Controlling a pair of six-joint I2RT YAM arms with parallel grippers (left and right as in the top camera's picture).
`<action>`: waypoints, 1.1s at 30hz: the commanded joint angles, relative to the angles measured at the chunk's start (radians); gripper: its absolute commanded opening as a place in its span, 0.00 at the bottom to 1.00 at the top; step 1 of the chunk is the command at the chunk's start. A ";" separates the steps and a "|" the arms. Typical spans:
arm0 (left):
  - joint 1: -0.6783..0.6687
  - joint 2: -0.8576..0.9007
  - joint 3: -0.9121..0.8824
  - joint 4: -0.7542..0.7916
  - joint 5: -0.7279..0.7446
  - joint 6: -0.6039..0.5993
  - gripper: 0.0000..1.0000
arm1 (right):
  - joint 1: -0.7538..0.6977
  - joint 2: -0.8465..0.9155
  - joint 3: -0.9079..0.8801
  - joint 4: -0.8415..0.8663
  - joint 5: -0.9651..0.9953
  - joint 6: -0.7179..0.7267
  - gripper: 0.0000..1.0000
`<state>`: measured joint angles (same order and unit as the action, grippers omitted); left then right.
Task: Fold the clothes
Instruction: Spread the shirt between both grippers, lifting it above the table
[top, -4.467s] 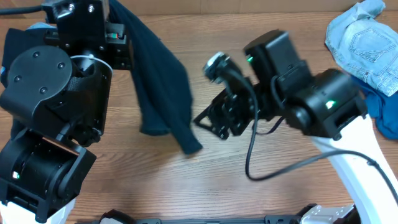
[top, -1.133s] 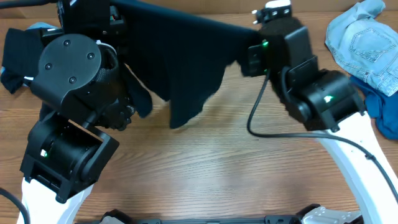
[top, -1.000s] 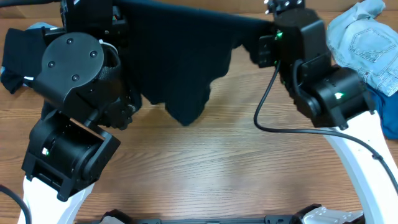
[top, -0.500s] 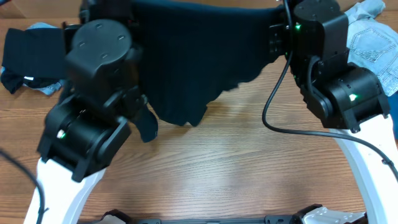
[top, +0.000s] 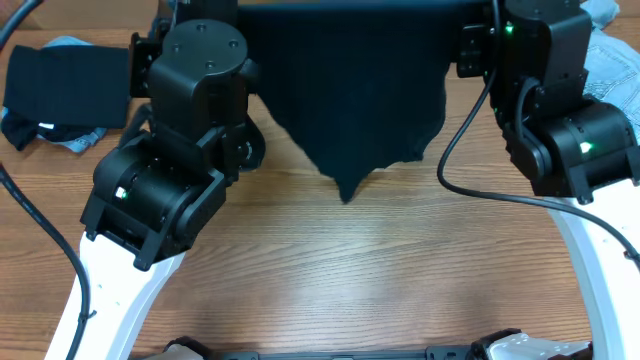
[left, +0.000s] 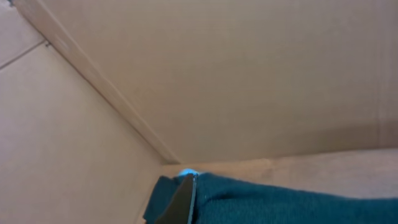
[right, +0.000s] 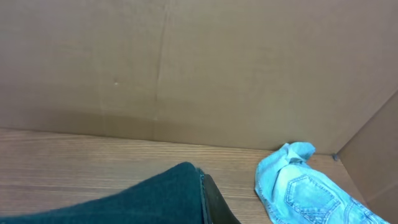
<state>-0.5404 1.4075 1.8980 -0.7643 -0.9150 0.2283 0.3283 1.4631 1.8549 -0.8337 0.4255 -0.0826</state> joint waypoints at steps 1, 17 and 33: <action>0.040 -0.009 0.023 -0.029 0.052 -0.089 0.06 | -0.013 -0.024 0.032 0.006 0.019 -0.005 0.04; 0.021 -0.019 0.023 -0.067 0.157 -0.124 0.04 | -0.013 -0.027 0.032 0.091 -0.053 0.000 0.04; 0.018 -0.020 0.023 -0.070 0.148 -0.117 0.08 | -0.013 -0.031 0.032 0.083 -0.072 0.004 0.04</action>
<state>-0.5297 1.4075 1.8980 -0.8394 -0.7586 0.1257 0.3267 1.4631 1.8553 -0.7521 0.3546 -0.0822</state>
